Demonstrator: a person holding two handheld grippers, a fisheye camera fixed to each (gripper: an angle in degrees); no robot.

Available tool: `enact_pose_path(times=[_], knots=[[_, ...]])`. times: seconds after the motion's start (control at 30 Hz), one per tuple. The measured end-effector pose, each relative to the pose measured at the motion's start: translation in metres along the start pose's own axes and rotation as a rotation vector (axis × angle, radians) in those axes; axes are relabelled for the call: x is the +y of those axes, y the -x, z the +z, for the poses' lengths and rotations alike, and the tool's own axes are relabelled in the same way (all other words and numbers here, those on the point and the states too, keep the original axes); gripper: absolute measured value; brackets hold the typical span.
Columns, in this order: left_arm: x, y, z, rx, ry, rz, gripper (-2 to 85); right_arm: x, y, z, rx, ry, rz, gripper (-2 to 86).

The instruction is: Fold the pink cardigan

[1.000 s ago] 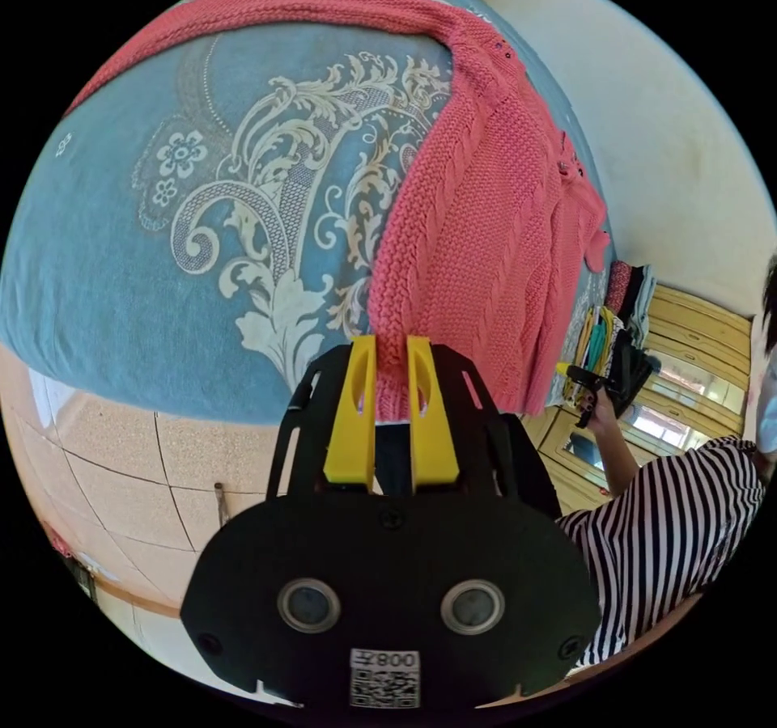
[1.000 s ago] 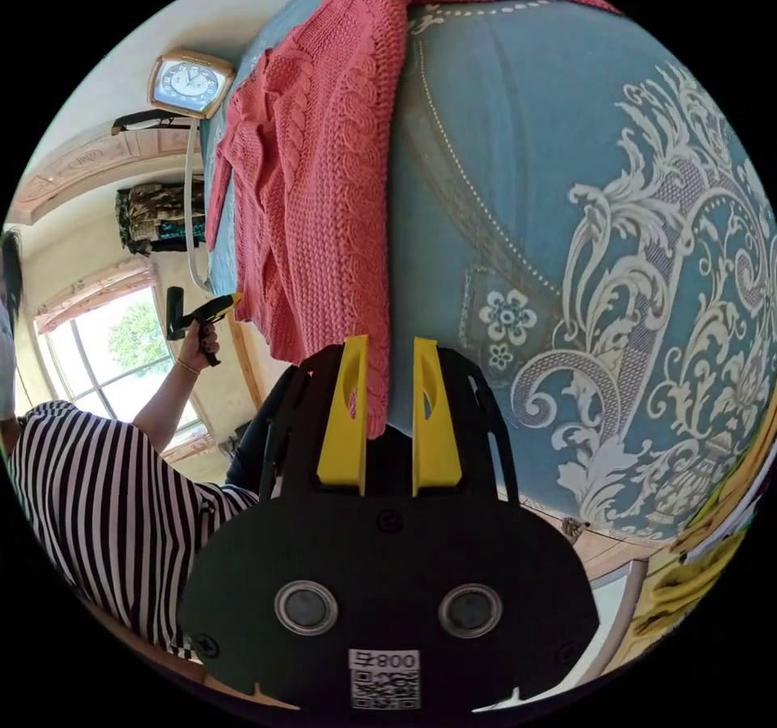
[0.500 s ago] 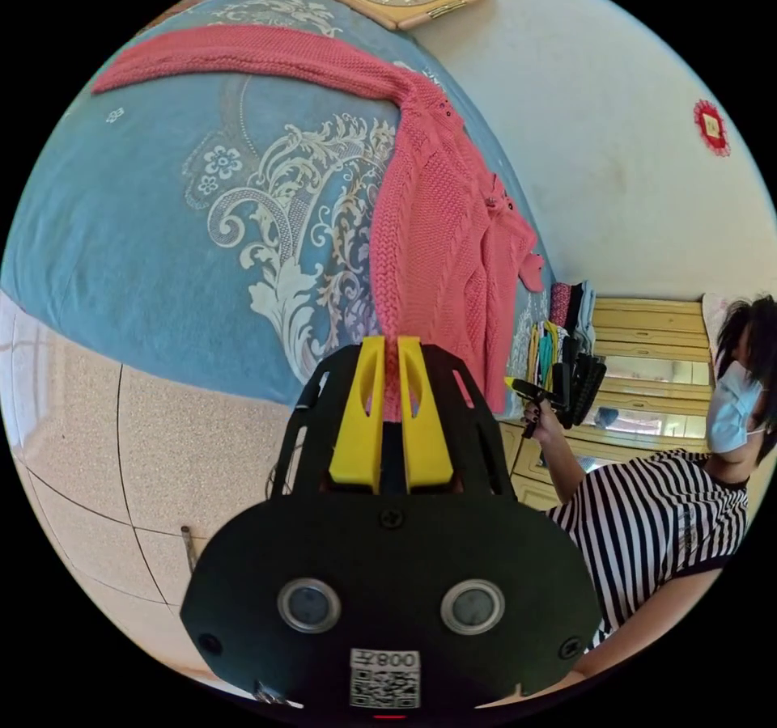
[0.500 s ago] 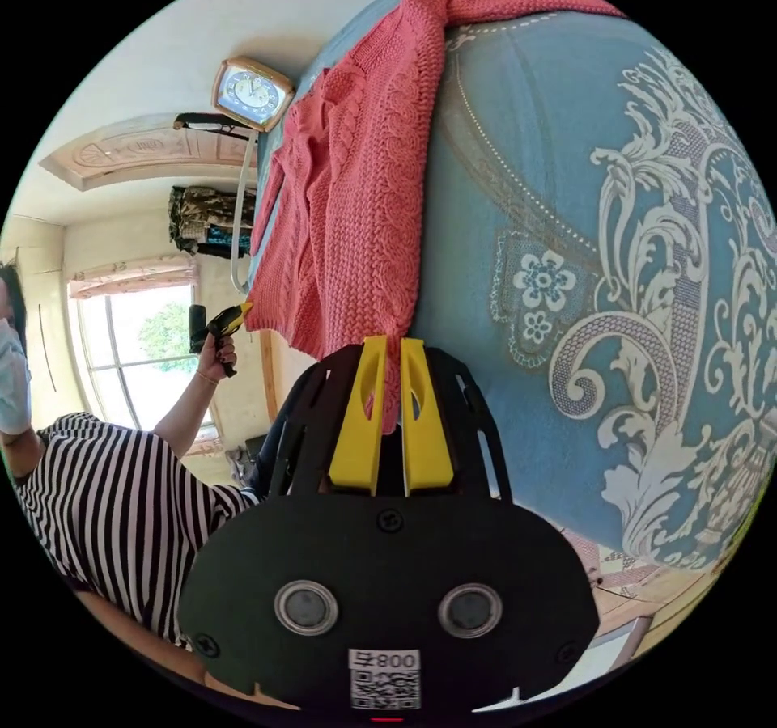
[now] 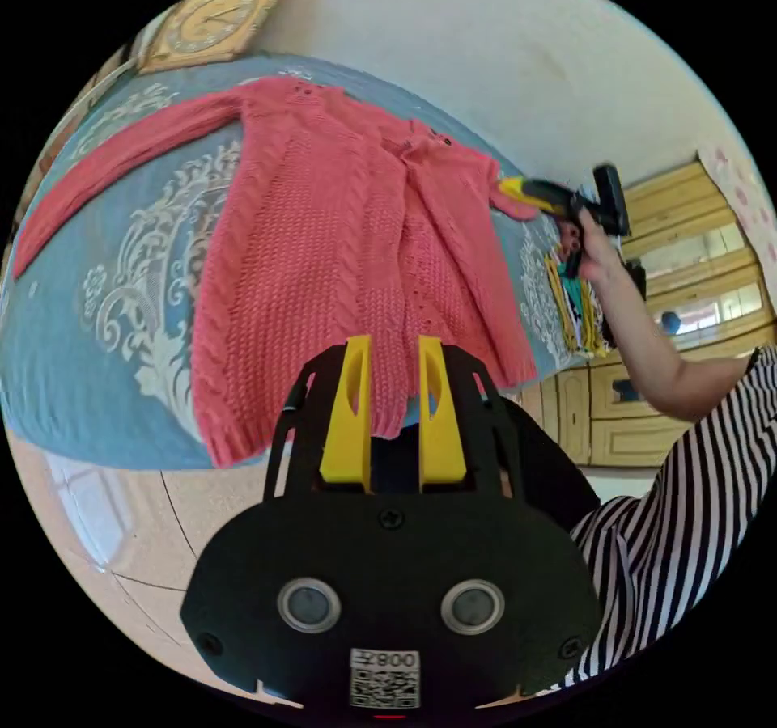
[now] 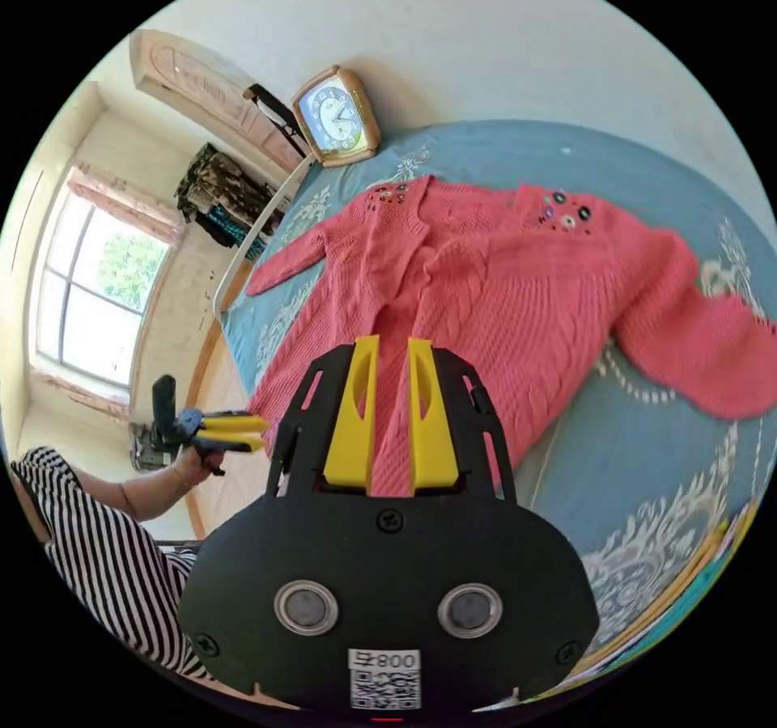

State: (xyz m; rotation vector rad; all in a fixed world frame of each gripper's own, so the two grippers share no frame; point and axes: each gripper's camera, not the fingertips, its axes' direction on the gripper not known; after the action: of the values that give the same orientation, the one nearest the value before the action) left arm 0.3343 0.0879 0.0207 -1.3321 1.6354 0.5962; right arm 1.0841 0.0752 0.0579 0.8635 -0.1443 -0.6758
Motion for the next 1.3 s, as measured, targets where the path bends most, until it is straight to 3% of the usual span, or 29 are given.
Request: enact_pose_path(times=[0.27,0.57,1.03,1.3], knots=[[-0.004,-0.04,0.08,-0.175,0.11,0.155,5.3,-0.177,0.004,0.113,0.114,0.179,-0.037,7.8],[0.002,-0.041,0.1,-0.142,0.084,0.154,2.0,-0.24,-0.002,0.175,0.026,0.228,0.039,5.2],[-0.003,-0.049,0.098,-0.01,-0.023,0.129,0.4,-0.324,0.053,0.148,-0.066,0.114,-0.103,0.8],[-0.029,-0.07,0.113,0.035,-0.04,0.218,0.3,-0.374,0.058,0.145,0.071,0.124,-0.128,0.7]])
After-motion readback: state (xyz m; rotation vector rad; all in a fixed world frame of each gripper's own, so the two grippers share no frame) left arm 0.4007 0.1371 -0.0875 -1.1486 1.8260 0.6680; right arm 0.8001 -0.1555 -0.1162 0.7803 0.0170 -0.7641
